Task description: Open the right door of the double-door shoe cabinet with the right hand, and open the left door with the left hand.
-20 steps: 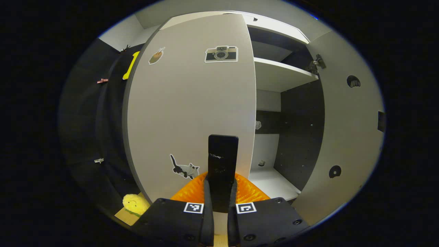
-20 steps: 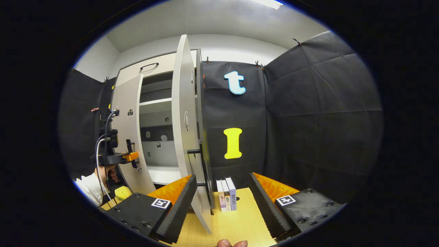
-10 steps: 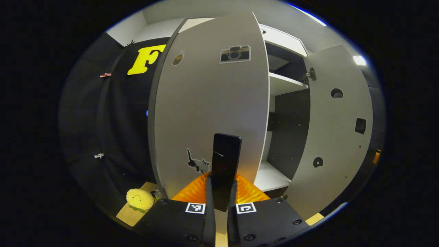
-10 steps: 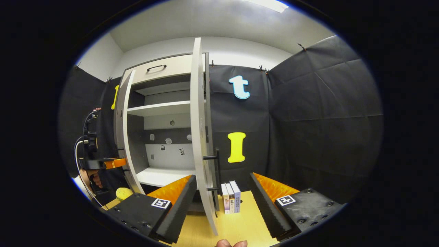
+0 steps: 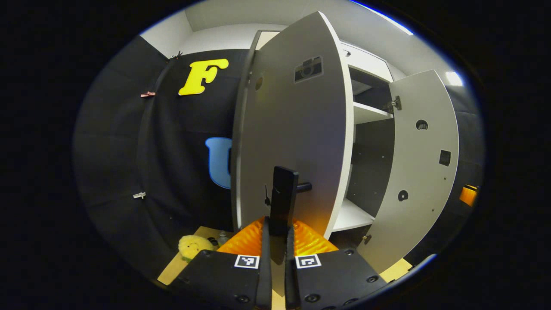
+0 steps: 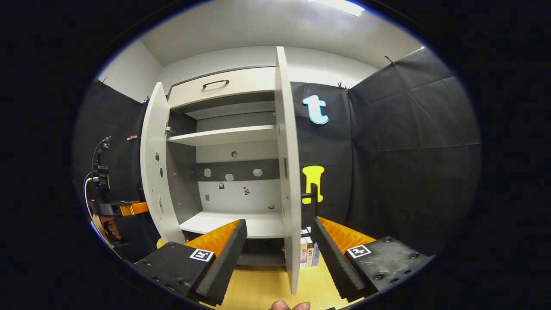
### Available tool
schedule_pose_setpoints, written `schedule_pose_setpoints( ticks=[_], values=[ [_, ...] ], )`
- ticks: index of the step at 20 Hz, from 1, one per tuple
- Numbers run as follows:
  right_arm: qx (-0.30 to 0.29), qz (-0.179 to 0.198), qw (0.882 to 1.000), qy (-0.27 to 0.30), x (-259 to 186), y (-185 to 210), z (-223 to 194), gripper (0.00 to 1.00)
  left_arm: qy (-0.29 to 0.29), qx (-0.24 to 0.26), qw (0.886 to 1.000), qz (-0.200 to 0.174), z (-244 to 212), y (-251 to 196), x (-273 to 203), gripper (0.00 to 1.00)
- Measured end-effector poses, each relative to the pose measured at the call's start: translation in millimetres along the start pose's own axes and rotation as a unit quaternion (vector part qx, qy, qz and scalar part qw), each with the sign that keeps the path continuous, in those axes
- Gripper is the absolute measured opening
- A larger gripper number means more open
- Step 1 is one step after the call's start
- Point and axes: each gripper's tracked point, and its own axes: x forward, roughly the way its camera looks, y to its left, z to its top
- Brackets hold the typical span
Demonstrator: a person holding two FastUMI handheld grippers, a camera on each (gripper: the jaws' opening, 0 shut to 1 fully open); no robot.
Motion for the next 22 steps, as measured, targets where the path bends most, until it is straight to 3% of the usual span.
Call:
schedule_pose_setpoints(
  ticks=[8,13,16,19,22],
  values=[
    [-0.008,0.021,1.0,0.006,-5,43,-8,0.96,0.001,0.011,1.0,0.005,5,48,-14,0.14],
    [-0.011,0.021,1.0,0.004,-3,52,-9,0.96,-0.011,0.023,0.999,0.037,12,79,-19,0.13],
    [-0.006,0.022,1.0,0.008,-2,57,-11,0.96,-0.043,0.028,0.997,0.06,27,104,-26,0.05],
    [-0.005,0.027,1.0,0.009,-1,64,-11,0.96,-0.048,0.0,0.998,0.032,28,102,-29,0.05],
    [-0.01,0.03,0.999,0.004,1,70,-7,0.96,-0.055,0.023,0.997,0.041,33,105,-30,0.05]
  ],
)
